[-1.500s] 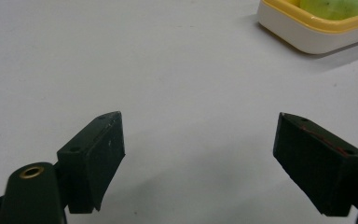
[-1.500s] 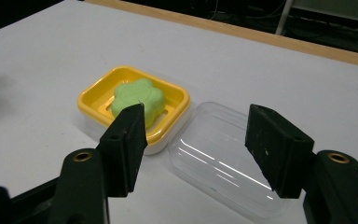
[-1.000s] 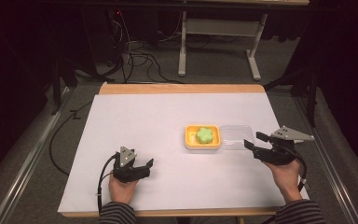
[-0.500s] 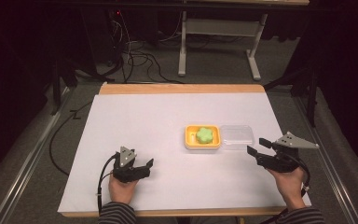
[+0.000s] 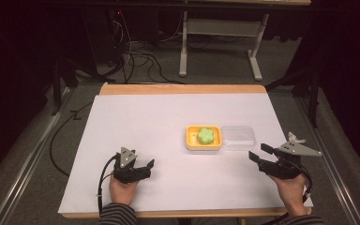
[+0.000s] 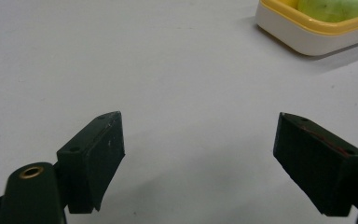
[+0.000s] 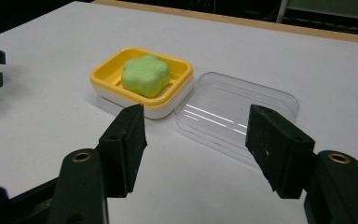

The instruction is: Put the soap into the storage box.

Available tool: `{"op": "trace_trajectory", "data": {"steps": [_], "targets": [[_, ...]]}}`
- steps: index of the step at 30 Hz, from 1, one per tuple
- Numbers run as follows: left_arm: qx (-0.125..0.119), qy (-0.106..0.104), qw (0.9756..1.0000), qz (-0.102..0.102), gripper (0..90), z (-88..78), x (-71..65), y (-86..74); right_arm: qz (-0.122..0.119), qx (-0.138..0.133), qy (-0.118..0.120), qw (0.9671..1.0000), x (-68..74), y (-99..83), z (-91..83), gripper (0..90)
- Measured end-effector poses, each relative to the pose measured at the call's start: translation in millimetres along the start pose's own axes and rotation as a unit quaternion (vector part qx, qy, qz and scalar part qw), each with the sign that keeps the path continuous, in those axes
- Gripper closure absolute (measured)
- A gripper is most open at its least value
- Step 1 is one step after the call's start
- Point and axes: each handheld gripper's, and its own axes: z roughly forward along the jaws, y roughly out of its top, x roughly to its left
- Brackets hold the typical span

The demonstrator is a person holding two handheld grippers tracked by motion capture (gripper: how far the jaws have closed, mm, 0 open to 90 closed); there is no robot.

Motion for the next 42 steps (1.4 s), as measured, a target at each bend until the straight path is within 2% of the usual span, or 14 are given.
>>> {"op": "trace_trajectory", "data": {"steps": [14, 42], "targets": [[-0.001, 0.000, 1.0000, -0.002, 16.8, 0.1, -0.1, 0.1, 0.007, 0.001, 0.006, 1.0000, 6.3, -10.0, 1.8, 38.6], [-0.001, 0.000, 1.0000, -0.002, 16.8, 0.0, -0.1, 0.1, -0.001, 0.025, 0.021, 0.9995, 23.2, -22.9, 26.3, 38.6]]}}
